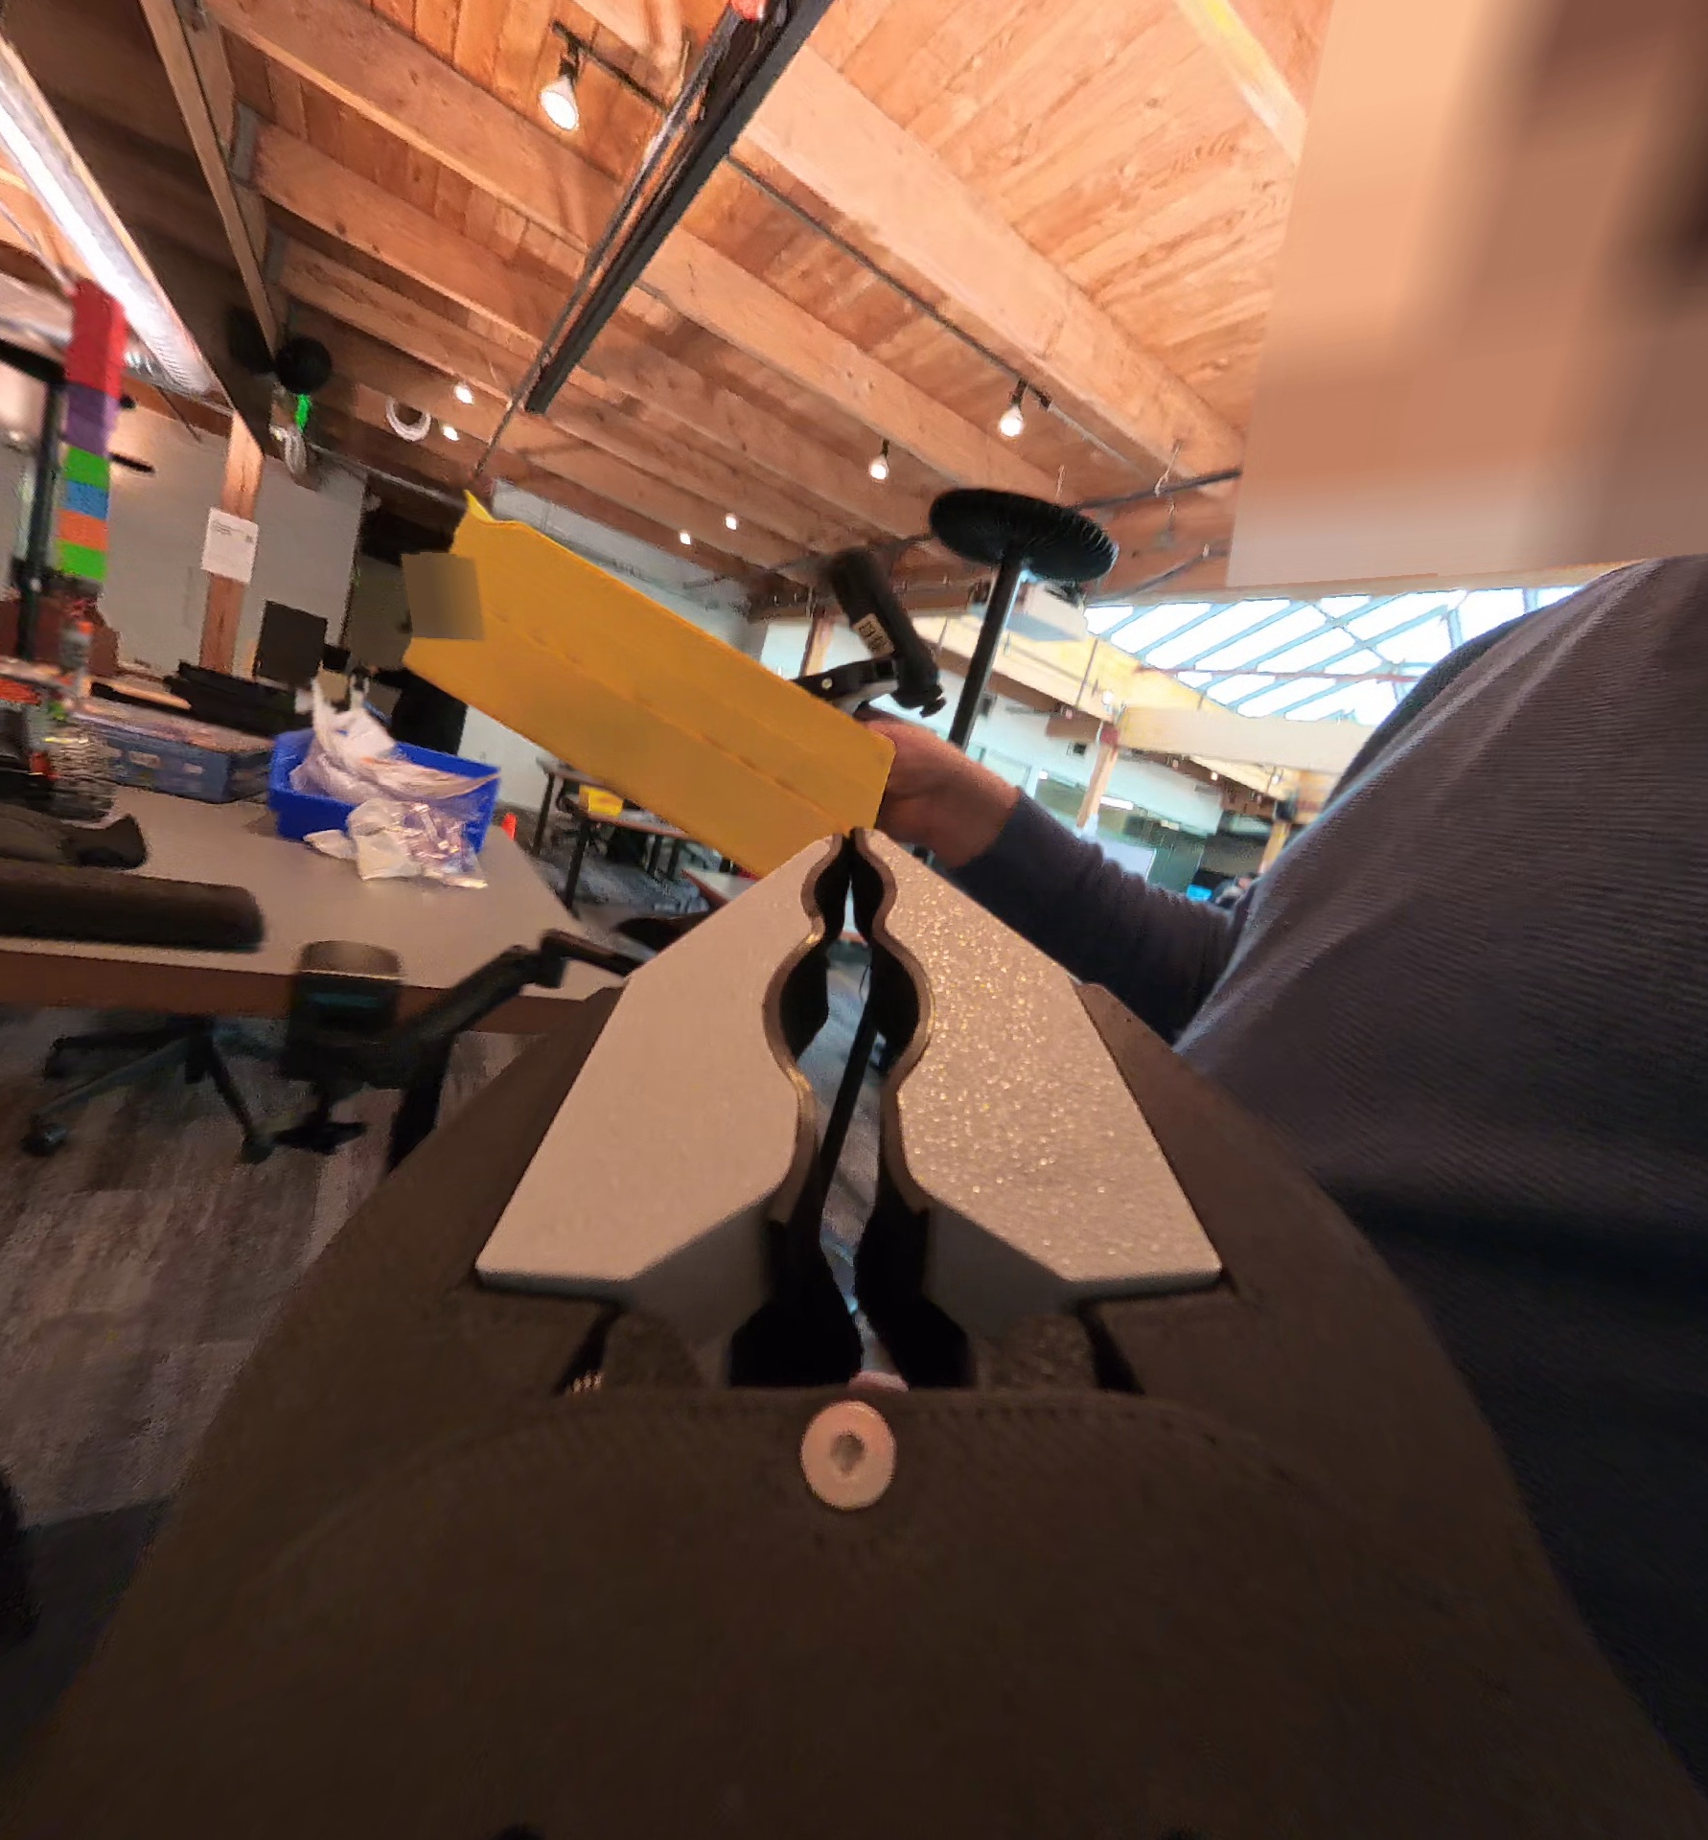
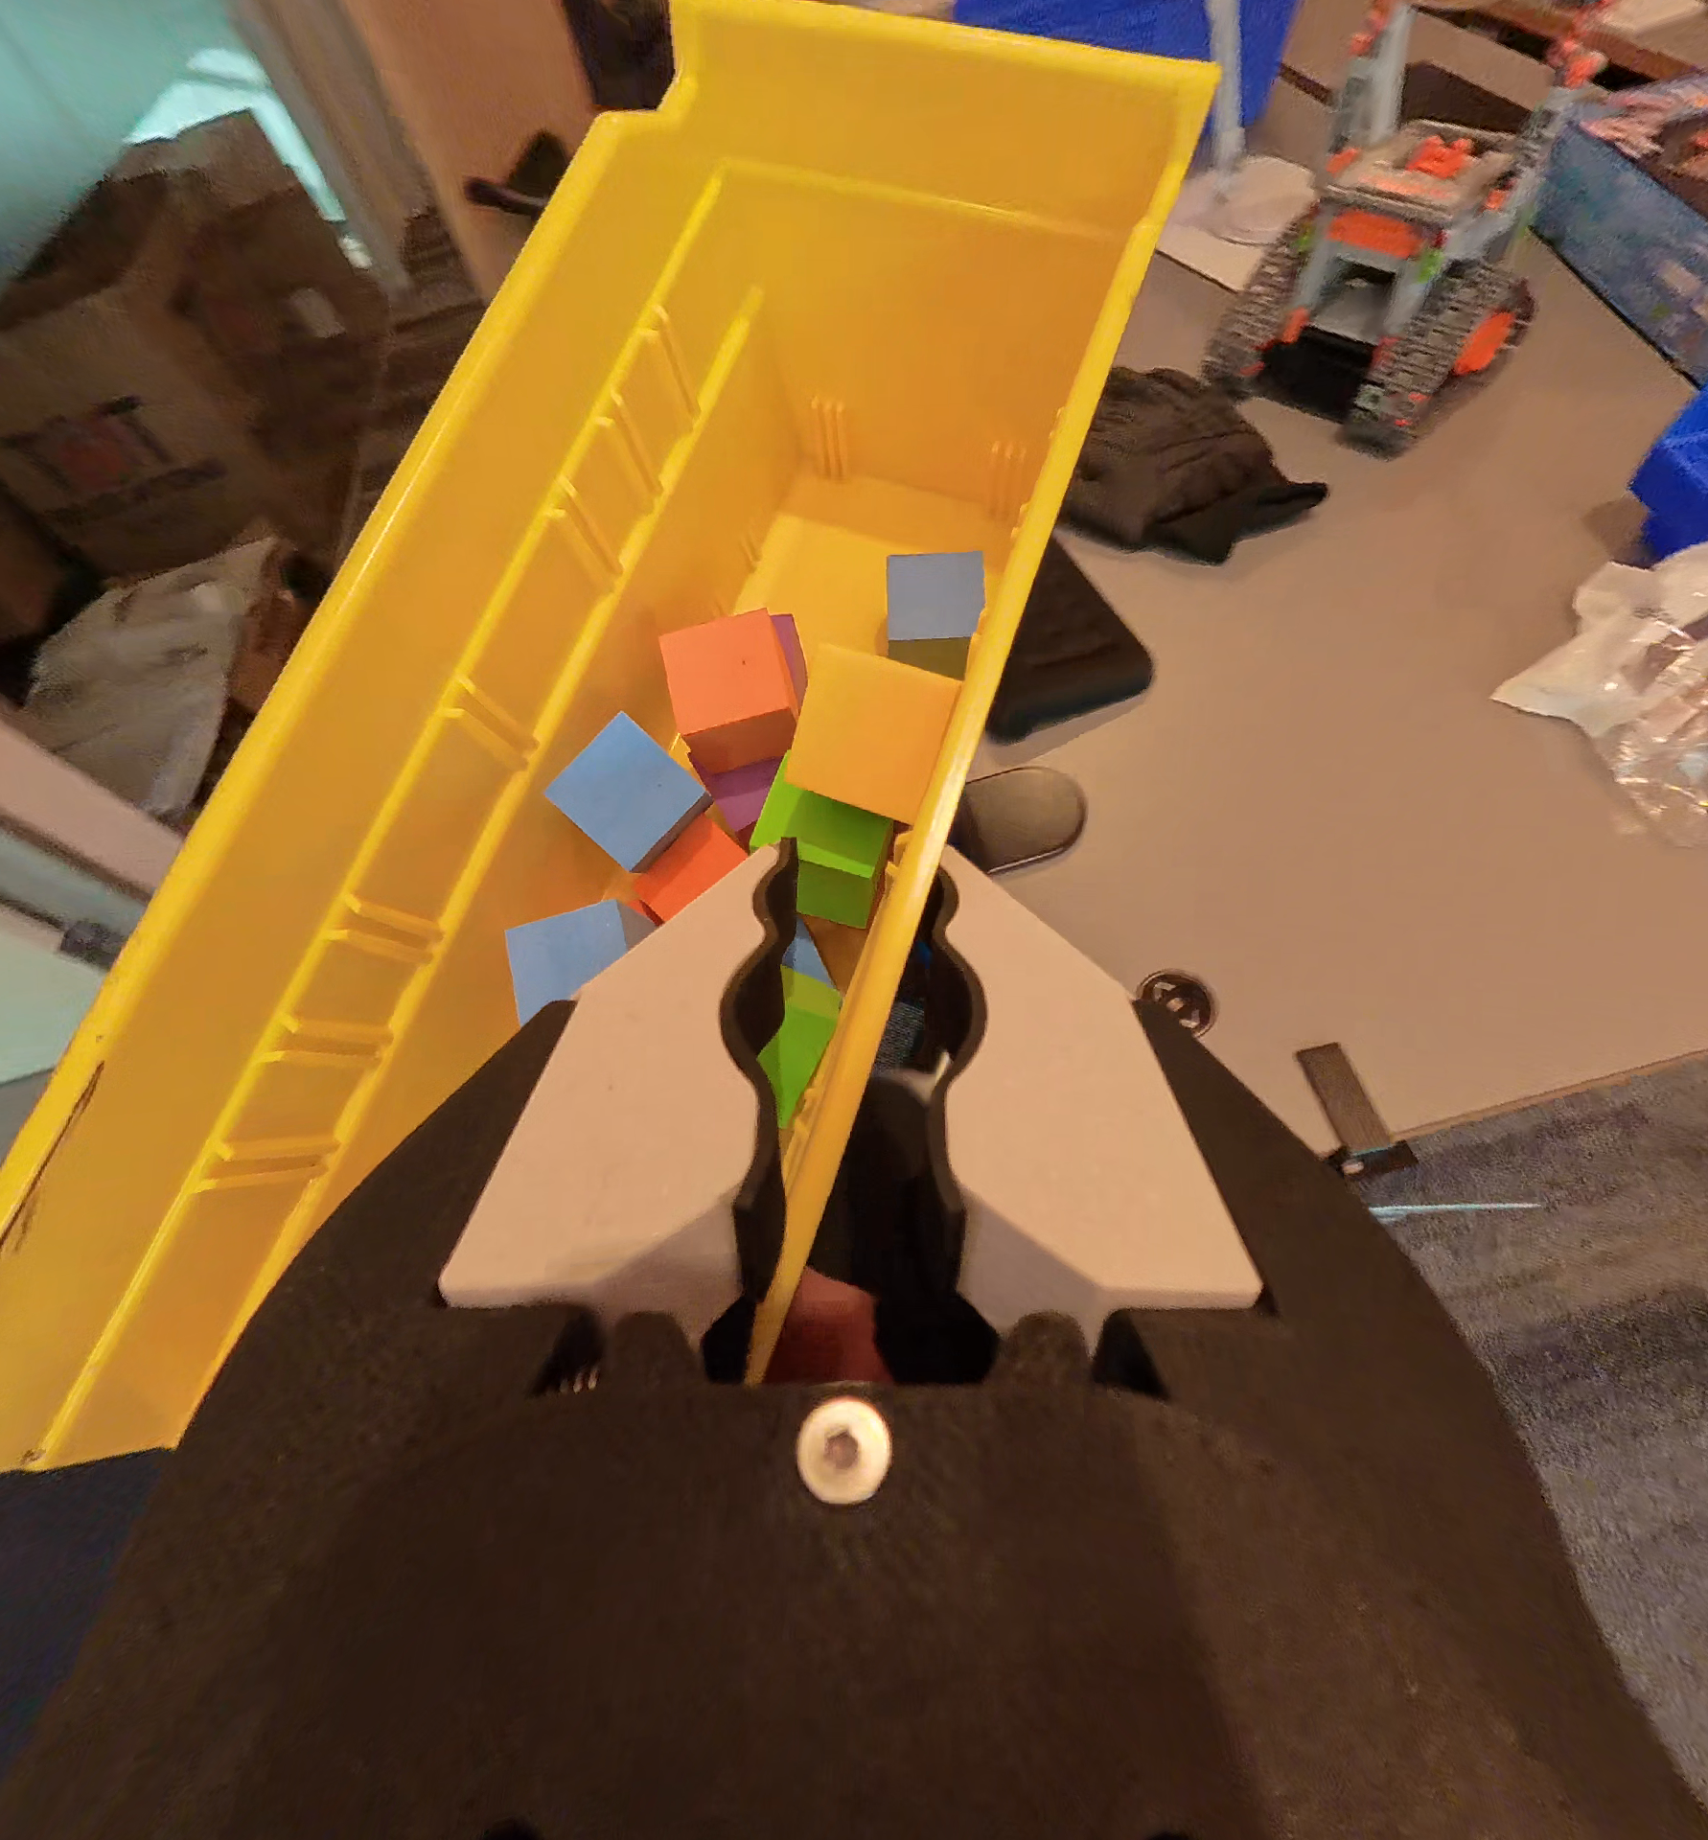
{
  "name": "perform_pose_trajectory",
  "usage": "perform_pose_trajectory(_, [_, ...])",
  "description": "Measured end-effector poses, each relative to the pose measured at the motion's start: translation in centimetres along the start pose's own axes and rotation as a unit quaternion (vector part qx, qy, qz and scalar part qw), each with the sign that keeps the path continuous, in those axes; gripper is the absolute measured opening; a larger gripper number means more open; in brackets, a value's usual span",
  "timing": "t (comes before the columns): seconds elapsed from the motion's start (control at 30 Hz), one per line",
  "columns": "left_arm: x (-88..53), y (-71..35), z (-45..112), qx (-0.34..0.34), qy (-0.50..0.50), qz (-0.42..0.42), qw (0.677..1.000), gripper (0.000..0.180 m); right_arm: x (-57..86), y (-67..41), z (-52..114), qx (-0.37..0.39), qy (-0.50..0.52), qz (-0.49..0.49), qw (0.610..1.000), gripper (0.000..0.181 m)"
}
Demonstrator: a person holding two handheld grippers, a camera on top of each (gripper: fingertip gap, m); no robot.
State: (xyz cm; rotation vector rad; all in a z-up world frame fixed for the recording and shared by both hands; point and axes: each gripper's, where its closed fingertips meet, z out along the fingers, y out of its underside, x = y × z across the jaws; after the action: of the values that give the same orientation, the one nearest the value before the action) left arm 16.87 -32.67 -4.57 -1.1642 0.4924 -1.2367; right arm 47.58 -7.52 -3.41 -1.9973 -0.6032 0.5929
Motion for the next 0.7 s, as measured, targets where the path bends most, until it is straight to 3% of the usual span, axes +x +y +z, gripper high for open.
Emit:
perform_pose_trajectory(0.23, [-13.7, -5.9, 3.4, -0.12, 0.042, 0.04, 0.991, 0.0, 7.5, -5.9, 7.2, -0.009, 0.092, 0.019, 0.996, 0.021])
perform_pose_trajectory(0.4, [-21.9, -7.3, 7.2, -0.189, 0.048, 0.07, 0.978, 0.0, 13.6, -6.1, 12.2, -0.057, 0.139, 0.022, 0.988, 0.021])
perform_pose_trajectory(0.7, [-34.6, -5.3, 17.1, -0.28, 0.085, 0.077, 0.953, 0.0, 22.4, -2.2, 18.9, -0.124, 0.143, 0.041, 0.981, 0.02])
